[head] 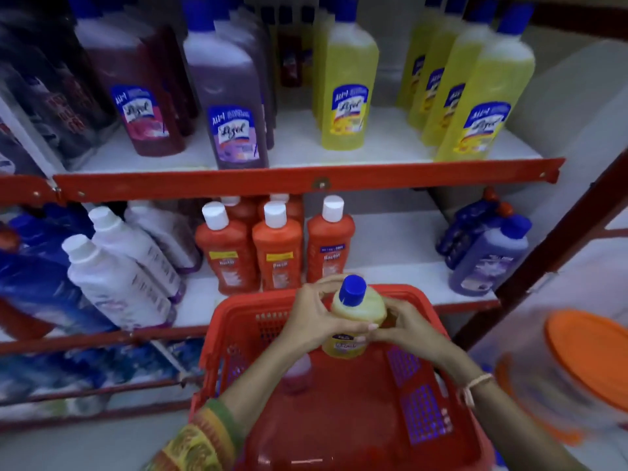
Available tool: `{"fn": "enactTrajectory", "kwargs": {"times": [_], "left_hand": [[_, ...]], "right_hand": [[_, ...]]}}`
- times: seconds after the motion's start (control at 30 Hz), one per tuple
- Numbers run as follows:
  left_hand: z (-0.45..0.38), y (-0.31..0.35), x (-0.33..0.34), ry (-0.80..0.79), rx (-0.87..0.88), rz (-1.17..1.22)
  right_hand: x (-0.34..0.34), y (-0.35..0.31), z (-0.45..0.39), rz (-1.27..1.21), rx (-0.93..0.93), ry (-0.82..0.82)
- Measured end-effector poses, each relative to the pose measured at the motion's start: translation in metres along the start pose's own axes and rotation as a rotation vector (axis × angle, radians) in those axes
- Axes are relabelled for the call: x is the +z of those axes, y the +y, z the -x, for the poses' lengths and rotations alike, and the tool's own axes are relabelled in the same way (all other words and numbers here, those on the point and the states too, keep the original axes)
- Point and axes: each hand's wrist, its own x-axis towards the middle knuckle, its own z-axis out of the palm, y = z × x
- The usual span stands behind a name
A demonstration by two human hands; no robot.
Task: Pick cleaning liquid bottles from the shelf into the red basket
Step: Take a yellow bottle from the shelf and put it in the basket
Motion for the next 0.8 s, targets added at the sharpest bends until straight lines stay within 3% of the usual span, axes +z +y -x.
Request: {"fn": "enactTrajectory", "kwargs": {"times": [0.37,0.8], "left_hand": [[0.065,-0.122,0.053,0.091,-0.443,0.078],[0.085,-0.161,0.066,-0.004,-0.530,-0.021]], "right_hand": [[0.048,0.130,0.012,0.341,0.202,0.070],[0.063,0.155,0.025,0.372,0.374,-0.016]]}}
